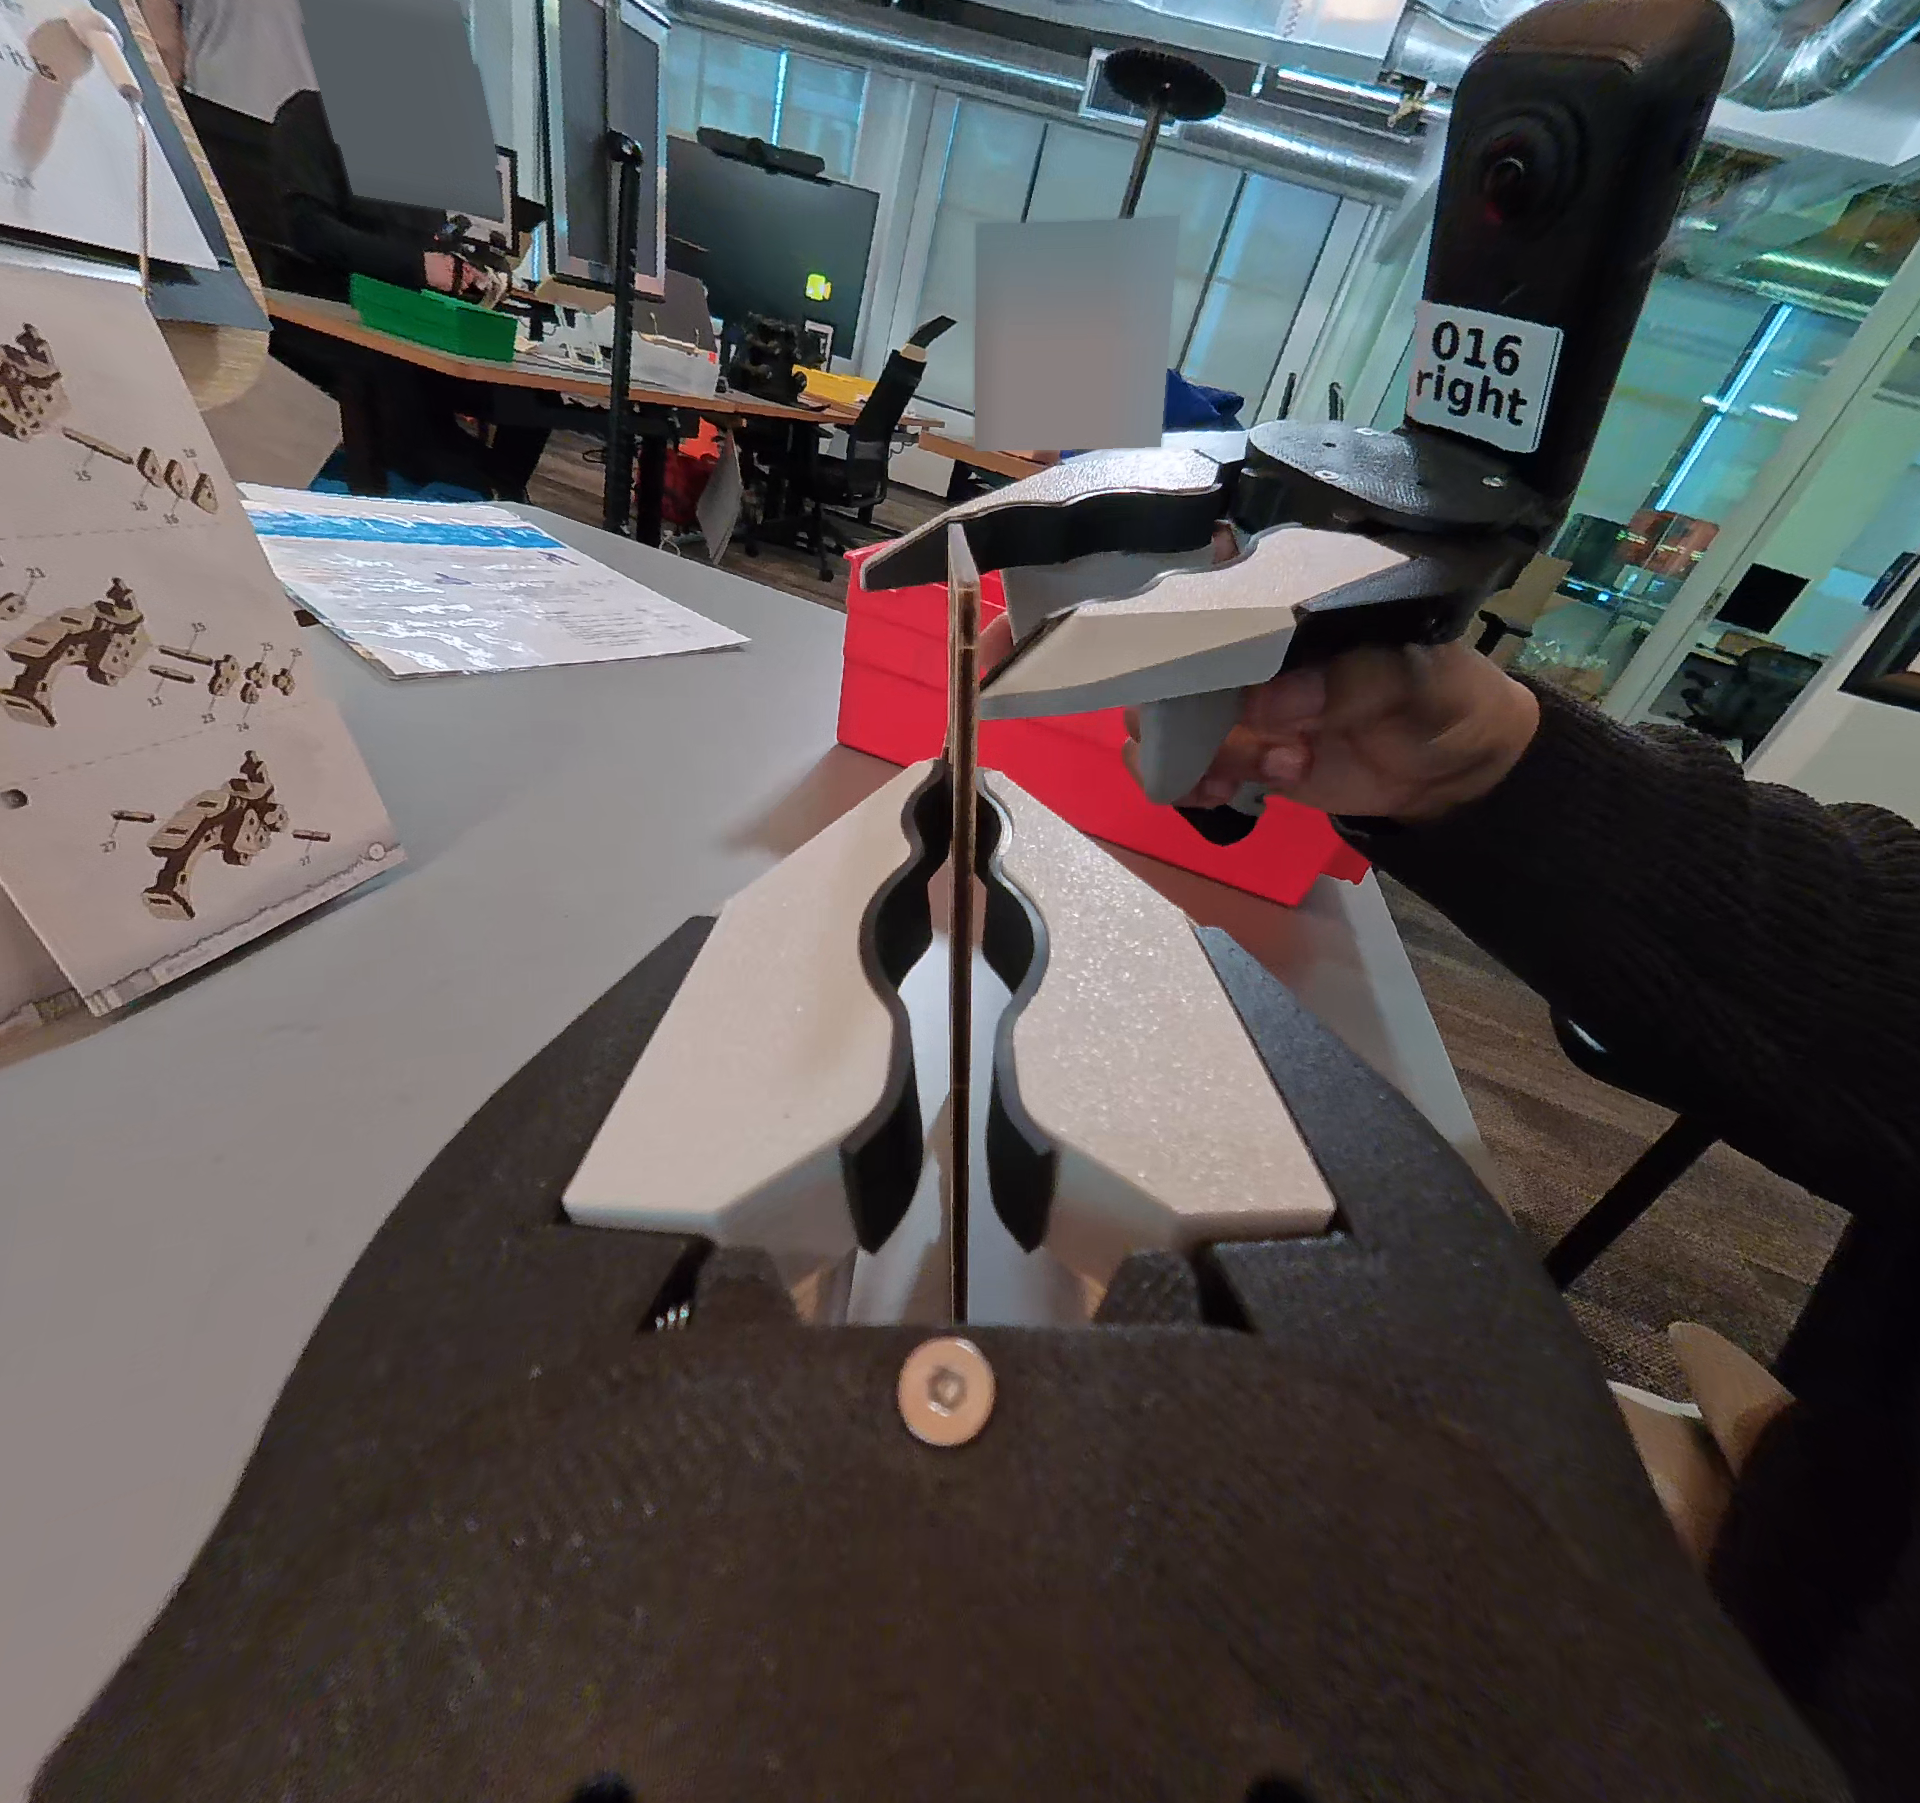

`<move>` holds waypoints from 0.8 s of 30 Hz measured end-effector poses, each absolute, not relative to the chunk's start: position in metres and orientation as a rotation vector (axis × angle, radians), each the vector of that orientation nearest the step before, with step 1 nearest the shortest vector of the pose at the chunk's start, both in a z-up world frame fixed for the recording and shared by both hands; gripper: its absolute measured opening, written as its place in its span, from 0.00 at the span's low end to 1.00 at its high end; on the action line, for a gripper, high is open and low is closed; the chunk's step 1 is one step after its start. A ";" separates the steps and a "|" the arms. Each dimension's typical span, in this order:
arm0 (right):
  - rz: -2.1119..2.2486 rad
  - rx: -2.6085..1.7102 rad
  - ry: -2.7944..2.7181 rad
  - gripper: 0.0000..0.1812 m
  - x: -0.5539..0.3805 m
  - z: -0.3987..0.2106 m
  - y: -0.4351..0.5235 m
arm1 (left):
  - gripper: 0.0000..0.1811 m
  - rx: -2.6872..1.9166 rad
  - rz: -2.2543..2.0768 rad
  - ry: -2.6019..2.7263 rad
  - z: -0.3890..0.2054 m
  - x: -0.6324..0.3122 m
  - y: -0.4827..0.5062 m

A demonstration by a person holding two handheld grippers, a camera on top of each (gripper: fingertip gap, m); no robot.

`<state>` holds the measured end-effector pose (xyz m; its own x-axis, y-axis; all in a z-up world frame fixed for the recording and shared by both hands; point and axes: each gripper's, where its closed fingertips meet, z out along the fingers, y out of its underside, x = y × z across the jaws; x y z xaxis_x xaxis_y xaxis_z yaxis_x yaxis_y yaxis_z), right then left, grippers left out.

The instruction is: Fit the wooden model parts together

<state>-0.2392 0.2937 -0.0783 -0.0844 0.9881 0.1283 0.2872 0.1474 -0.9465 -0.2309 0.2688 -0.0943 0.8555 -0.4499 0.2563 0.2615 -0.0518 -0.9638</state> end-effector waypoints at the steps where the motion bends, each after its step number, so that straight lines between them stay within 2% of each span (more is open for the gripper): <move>1: 1.007 -1.287 -1.535 0.25 -0.239 -0.078 0.294 | 0.00 -1.516 -0.583 0.156 -0.094 -0.231 0.269; 5: 1.055 -1.307 -1.522 0.22 -0.238 -0.076 0.295 | 0.00 -1.515 -0.585 0.160 -0.094 -0.230 0.268; 24: 1.022 -1.324 -1.582 0.25 -0.239 -0.087 0.291 | 0.00 -1.513 -0.580 0.164 -0.093 -0.229 0.268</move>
